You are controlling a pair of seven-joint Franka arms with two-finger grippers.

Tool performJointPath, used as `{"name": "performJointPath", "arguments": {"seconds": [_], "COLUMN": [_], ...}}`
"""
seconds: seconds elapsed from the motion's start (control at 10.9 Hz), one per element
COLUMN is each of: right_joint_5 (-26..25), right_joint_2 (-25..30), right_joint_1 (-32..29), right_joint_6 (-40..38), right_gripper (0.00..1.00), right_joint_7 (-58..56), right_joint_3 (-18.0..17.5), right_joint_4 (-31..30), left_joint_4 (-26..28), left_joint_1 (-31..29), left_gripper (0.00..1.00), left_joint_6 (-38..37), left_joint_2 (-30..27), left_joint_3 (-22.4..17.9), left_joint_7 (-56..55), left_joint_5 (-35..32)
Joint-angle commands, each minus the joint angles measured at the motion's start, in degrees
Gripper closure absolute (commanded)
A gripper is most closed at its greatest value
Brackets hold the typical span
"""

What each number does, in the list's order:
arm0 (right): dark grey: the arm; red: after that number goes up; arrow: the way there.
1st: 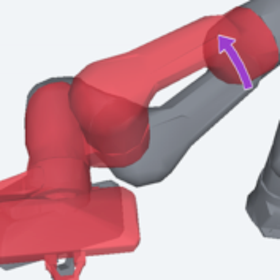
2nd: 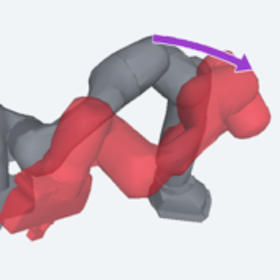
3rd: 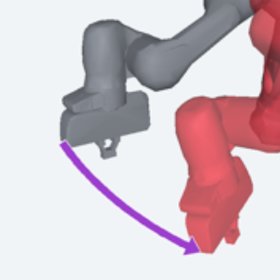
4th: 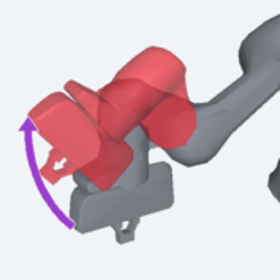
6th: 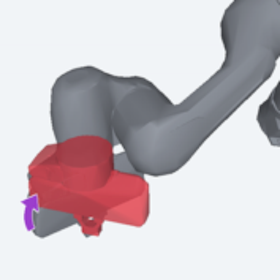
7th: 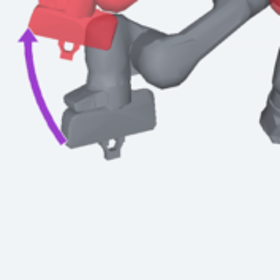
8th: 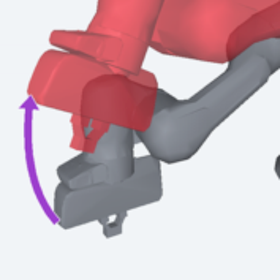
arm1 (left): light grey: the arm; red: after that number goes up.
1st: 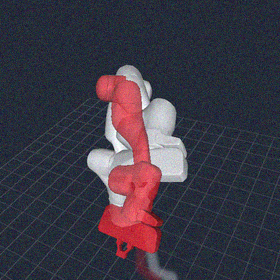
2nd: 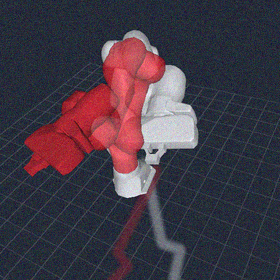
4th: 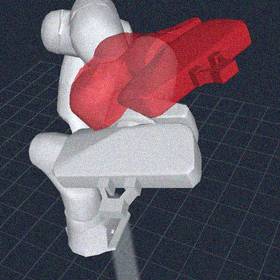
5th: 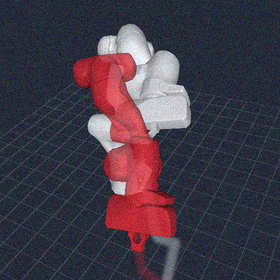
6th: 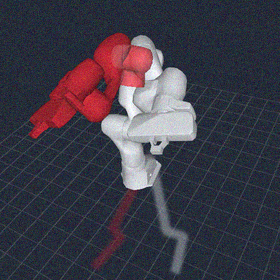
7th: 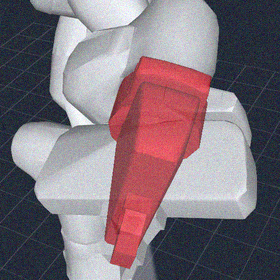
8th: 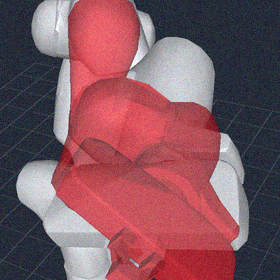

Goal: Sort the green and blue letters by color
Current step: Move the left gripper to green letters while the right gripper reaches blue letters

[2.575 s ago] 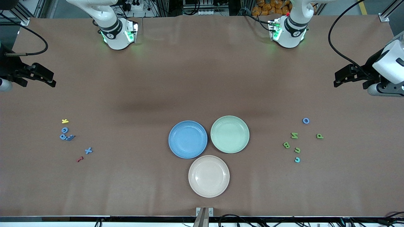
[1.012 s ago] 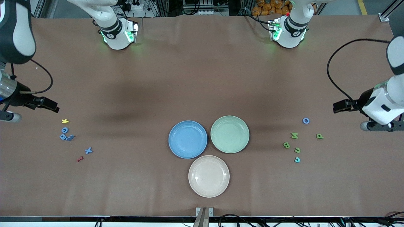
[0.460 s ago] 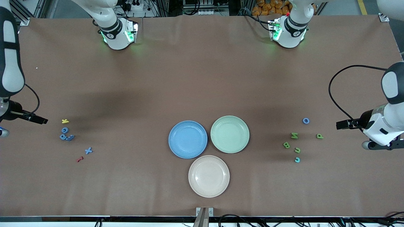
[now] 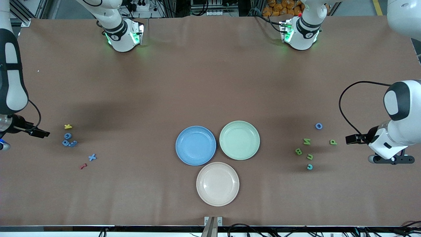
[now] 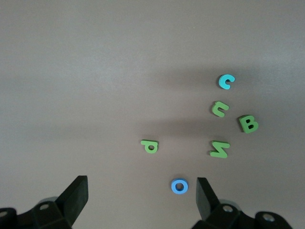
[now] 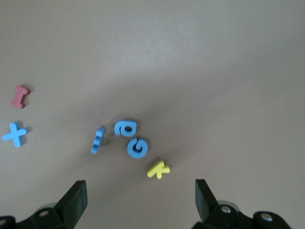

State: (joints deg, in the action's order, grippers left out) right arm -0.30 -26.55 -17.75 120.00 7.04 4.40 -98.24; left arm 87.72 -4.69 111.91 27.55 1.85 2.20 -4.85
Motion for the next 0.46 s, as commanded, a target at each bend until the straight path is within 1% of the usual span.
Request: {"name": "performJointPath", "arguments": {"seconds": [0.0,0.18,0.37], "right_joint_5": [1.69,6.17,6.19], "right_joint_2": [-4.12,-7.45,-10.09], "right_joint_1": [-0.44,0.35,1.92], "right_joint_6": [2.95,3.22,3.40], "right_gripper": [0.00,0.00,0.00], "right_joint_7": [1.93,3.58,7.89], "right_joint_3": [-0.54,-0.54,-0.54], "right_joint_4": [2.00,3.83,4.90], "left_joint_4": [5.33,9.90,12.90], "left_joint_1": [-0.58,-0.67,-1.20], "left_gripper": [0.00,0.00,0.00], "left_joint_6": [7.24,14.52,19.28], "left_joint_2": [0.31,0.67,1.45], "left_joint_3": [0.88,0.79,0.88], "left_joint_7": [0.88,0.88,1.31], "left_joint_5": [-0.68,-0.68,-0.68]}}
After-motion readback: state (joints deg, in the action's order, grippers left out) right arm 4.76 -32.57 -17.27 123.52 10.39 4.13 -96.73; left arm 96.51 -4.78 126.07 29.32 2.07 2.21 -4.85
